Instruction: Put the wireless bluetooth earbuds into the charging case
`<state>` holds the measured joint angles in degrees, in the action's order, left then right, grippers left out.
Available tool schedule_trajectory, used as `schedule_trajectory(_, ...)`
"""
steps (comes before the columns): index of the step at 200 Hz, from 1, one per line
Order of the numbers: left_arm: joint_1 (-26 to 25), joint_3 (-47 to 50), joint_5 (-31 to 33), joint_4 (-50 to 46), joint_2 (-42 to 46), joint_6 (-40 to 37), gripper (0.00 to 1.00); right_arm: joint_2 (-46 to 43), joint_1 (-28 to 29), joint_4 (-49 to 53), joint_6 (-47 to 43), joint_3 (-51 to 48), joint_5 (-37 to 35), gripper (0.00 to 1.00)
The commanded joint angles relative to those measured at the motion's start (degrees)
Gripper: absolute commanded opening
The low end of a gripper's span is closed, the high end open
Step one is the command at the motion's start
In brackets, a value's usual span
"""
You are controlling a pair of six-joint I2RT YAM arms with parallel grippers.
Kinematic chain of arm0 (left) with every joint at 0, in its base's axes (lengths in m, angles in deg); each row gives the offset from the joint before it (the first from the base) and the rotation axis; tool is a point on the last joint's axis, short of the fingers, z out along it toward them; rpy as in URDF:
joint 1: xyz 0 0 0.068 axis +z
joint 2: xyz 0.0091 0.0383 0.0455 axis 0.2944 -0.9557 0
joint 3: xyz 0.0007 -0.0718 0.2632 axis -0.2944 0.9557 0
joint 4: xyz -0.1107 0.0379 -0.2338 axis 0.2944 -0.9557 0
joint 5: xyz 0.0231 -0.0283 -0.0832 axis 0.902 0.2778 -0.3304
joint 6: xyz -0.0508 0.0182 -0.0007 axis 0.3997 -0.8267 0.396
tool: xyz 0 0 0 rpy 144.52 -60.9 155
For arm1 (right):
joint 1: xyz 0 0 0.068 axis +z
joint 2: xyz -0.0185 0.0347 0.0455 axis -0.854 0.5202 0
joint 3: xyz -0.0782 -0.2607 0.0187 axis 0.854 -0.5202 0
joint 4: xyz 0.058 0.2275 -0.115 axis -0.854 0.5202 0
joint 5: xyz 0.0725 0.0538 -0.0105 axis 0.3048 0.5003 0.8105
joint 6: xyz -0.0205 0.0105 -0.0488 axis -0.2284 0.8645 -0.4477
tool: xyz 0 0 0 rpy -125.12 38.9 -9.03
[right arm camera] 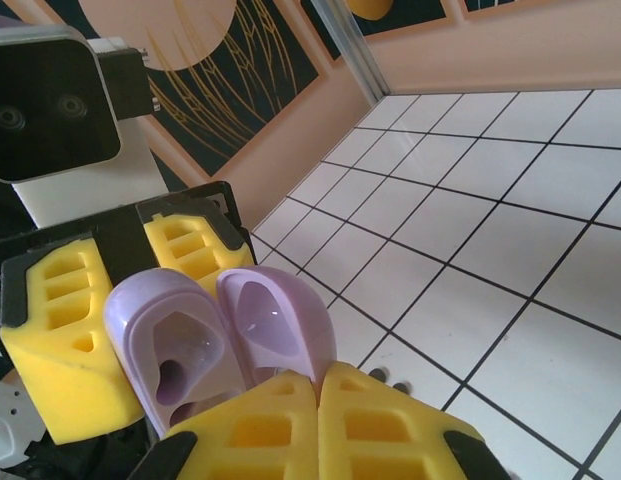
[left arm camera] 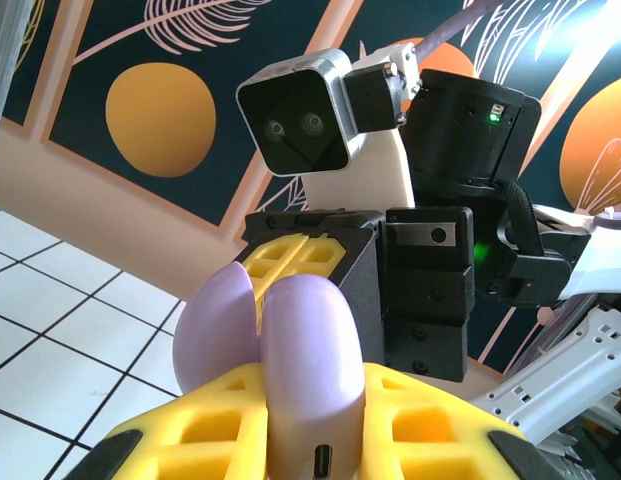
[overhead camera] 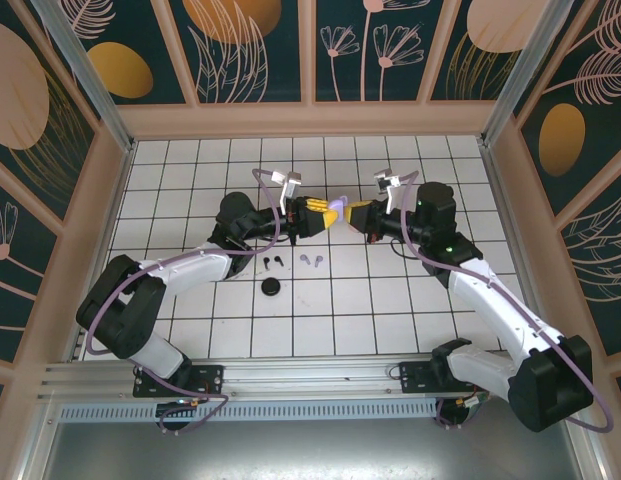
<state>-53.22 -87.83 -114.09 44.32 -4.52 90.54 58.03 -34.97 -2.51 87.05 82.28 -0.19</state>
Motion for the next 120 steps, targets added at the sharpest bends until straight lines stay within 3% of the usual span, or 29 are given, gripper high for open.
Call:
schedule_trajectory(1,-0.3,-1.1,-1.4,3.1,-1.1,1.3,0.00,0.6,1.6,-1.7,-0.9,2.7,-0.2,0.00)
schedule_trajectory(67,-0.2,-0.9,1.5,2.1,-1.0,0.5,0.00,-0.9,3.2,-1.7,-0.4,1.8,-5.4,0.00)
schedule_trajectory(120,-0.2,0.1,7.6,-1.2,1.3,-2.2,0.30,-2.2,3.2,-1.0,-0.1,1.3,-9.6,0.00)
